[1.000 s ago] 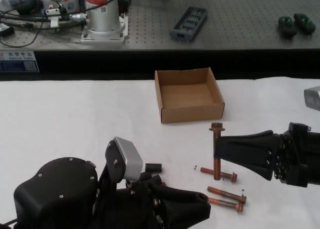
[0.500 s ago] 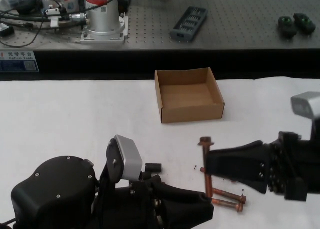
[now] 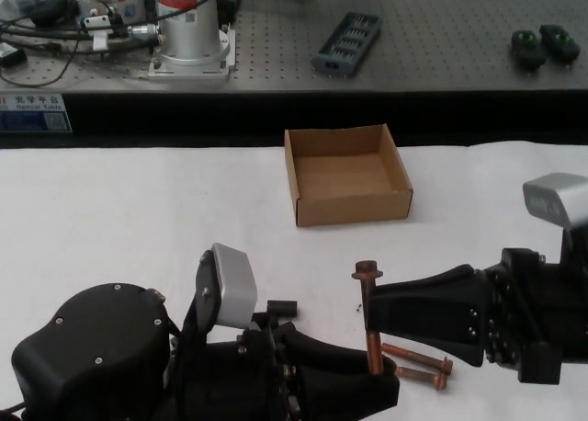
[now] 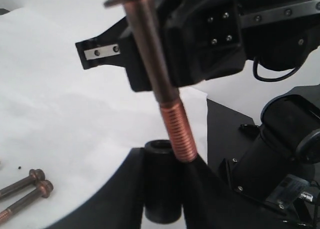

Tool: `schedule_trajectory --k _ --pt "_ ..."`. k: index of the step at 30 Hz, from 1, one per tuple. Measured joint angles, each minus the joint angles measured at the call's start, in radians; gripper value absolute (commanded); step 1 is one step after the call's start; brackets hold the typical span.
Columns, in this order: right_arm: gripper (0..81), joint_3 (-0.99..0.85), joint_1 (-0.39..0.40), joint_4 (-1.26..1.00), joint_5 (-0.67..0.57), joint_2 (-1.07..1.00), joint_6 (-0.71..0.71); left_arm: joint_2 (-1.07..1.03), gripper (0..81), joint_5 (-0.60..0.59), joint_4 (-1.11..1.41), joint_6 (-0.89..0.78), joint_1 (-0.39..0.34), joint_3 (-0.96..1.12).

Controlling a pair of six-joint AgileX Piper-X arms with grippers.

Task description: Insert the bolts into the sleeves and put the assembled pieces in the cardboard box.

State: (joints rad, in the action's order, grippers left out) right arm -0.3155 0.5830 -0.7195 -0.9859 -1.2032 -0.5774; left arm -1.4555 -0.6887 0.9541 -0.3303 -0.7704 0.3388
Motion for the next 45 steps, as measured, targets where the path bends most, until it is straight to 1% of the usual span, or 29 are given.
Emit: schedule_trajectory --k 16,31,45 --pt "1.0 0.000 0.000 0.056 0.002 0.000 0.059 0.000 2.0 -0.018 0.000 -0.033 0.000 -0.020" --pt "1.0 0.000 0.000 0.050 0.013 0.000 0.060 -0.007 2.0 0.018 0.041 -0.097 0.000 -0.025" --pt "1.0 0.000 0.000 0.046 0.015 0.000 0.065 -0.009 2.0 0.039 0.087 -0.109 -0.004 -0.031"
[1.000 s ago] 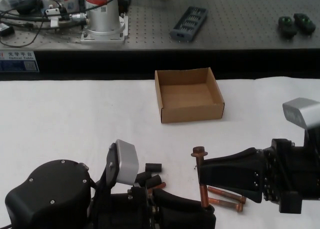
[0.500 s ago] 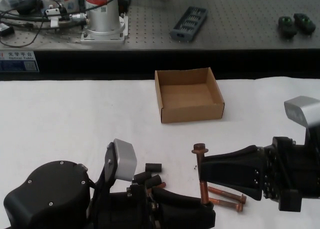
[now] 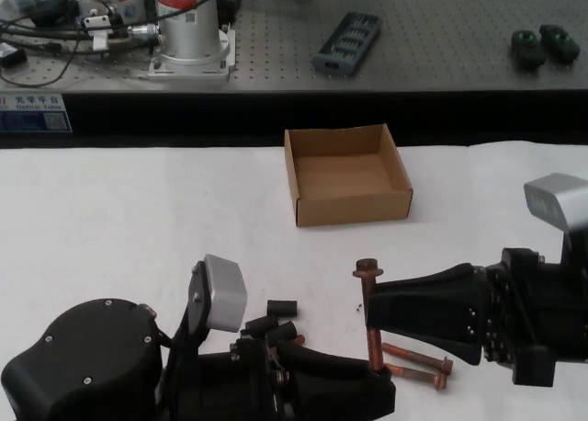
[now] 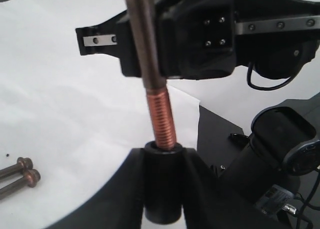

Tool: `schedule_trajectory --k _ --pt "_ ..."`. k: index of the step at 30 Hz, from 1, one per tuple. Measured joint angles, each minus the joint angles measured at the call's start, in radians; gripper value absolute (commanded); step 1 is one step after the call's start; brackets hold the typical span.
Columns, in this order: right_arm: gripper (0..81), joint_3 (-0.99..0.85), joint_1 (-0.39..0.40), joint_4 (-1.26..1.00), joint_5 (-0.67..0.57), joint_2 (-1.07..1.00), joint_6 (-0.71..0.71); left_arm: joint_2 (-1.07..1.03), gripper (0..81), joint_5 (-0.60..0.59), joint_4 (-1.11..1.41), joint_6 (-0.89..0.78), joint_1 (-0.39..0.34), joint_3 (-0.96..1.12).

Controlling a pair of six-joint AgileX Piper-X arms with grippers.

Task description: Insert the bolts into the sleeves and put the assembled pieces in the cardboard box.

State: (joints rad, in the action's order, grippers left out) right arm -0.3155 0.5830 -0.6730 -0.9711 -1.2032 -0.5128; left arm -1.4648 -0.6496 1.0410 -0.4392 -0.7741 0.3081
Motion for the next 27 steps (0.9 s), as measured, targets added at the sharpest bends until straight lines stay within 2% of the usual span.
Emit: schedule_trajectory --k 12,27 --pt "1.0 0.000 0.000 -0.003 0.020 0.000 0.005 0.000 2.0 0.032 0.019 -0.016 0.000 0.000" --pt "1.0 -0.002 -0.002 0.010 0.034 -0.002 0.013 0.000 2.0 0.148 0.063 -0.164 -0.005 0.004"
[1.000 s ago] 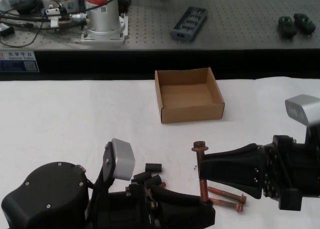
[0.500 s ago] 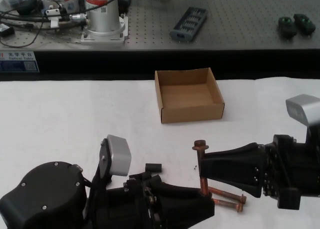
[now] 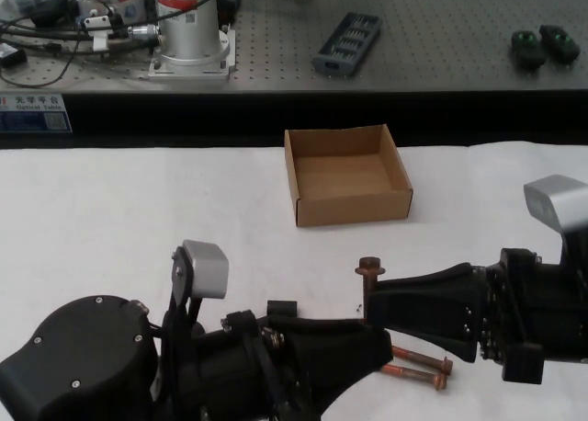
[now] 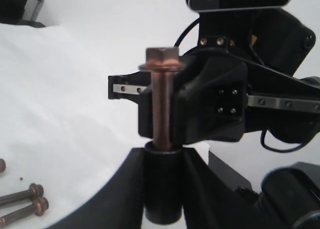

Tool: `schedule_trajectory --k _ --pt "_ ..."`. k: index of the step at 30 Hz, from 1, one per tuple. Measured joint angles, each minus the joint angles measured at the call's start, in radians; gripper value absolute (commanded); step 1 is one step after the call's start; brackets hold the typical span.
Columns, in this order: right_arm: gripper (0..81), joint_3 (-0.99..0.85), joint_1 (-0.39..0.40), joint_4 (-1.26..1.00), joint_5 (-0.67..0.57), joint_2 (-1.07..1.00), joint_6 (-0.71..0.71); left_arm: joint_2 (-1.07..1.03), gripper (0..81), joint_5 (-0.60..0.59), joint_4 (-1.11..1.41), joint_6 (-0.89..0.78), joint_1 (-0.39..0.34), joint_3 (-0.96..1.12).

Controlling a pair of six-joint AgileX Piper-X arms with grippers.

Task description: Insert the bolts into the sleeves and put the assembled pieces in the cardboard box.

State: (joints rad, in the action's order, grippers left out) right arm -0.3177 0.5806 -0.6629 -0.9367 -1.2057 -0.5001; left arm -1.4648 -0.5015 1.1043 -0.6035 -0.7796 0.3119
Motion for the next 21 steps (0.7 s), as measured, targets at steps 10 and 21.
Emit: schedule_trajectory --k 10,21 --pt "56.4 0.000 0.000 0.004 0.005 0.000 -0.031 0.000 2.0 0.027 -0.002 -0.004 0.000 0.000" --pt "38.2 0.002 -0.101 0.095 0.017 0.035 -0.131 0.000 2.0 0.083 -0.089 0.101 0.084 0.056"
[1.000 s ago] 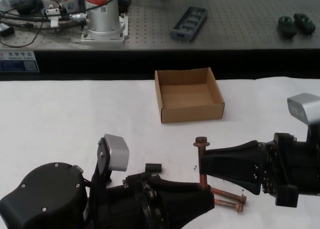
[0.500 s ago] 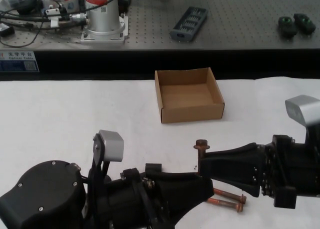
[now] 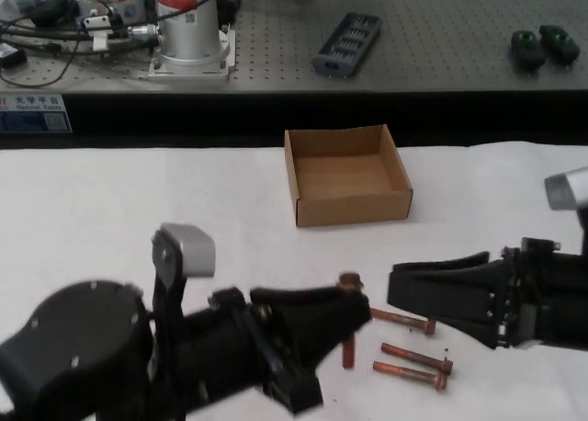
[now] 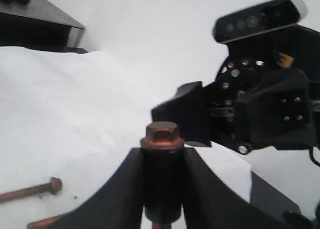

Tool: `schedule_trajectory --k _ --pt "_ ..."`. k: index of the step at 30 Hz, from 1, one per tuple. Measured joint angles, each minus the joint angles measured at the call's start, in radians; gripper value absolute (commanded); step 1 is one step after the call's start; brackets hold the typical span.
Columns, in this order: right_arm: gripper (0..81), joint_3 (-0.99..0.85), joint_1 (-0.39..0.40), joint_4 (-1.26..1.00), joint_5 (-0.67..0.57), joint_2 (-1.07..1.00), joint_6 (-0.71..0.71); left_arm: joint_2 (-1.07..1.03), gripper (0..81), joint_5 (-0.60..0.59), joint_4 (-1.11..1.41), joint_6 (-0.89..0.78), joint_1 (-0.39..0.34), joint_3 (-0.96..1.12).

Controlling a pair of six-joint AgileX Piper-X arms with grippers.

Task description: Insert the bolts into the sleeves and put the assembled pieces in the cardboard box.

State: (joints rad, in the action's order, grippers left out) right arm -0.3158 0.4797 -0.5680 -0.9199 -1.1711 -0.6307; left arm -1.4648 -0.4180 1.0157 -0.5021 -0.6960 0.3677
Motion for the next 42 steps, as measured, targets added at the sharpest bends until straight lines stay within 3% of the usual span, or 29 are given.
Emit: schedule_trajectory --k 4,11,19,25,27,42 --pt "30.7 0.000 -0.012 0.094 -0.039 0.037 0.026 -0.012 2.0 -0.033 -0.214 0.126 0.107 0.152" --pt "30.4 0.000 0.004 0.344 -0.029 0.146 0.158 -0.116 2.0 -0.101 -0.400 0.295 0.188 0.374" --pt "29.6 0.002 0.068 0.664 0.073 0.316 0.305 -0.283 2.0 -0.125 -0.505 0.410 0.228 0.593" --pt "14.1 0.002 0.116 0.804 0.132 0.436 0.326 -0.457 2.0 -0.138 -0.582 0.496 0.238 0.784" --pt "12.4 0.002 0.128 0.848 0.148 0.481 0.328 -0.499 2.0 -0.128 -0.589 0.519 0.241 0.827" --pt "12.4 0.002 0.150 1.032 0.207 0.659 0.302 -0.722 2.0 -0.121 -0.756 0.618 0.274 1.164"
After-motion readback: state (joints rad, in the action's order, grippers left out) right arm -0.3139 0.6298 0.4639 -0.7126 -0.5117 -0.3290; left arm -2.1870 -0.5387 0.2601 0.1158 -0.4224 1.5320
